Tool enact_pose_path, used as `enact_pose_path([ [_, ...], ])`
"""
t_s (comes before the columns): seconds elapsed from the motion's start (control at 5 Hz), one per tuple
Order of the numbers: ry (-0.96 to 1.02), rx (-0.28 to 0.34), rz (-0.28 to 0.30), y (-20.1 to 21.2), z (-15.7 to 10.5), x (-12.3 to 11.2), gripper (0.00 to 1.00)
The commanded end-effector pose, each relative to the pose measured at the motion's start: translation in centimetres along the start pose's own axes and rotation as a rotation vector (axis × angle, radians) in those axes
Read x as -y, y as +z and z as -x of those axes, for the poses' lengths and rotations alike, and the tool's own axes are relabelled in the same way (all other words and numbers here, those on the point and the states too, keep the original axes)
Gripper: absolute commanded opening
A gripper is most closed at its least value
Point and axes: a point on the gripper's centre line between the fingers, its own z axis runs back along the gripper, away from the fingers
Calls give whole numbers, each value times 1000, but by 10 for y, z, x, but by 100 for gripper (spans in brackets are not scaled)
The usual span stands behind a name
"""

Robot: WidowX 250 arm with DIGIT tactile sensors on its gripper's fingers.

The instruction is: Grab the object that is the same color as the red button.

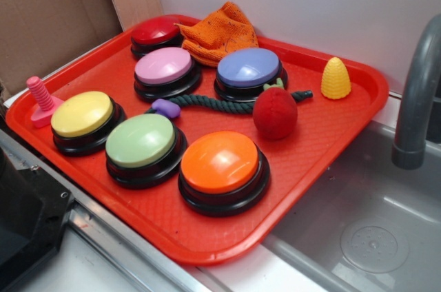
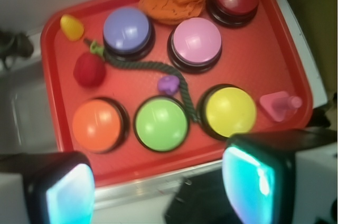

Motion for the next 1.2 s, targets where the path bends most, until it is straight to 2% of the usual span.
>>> enact_pose_path([
  [0.0,282,115,68,-37,-30,41,100],
  [0.2,359,133,80,-74,-46,64,100],
  [0.4,434,245,43,-107,-62,78,100],
  [0.6,434,260,8,-140,-71,89,100],
  [1.0,412,204,-46,-183,-75,92,100],
])
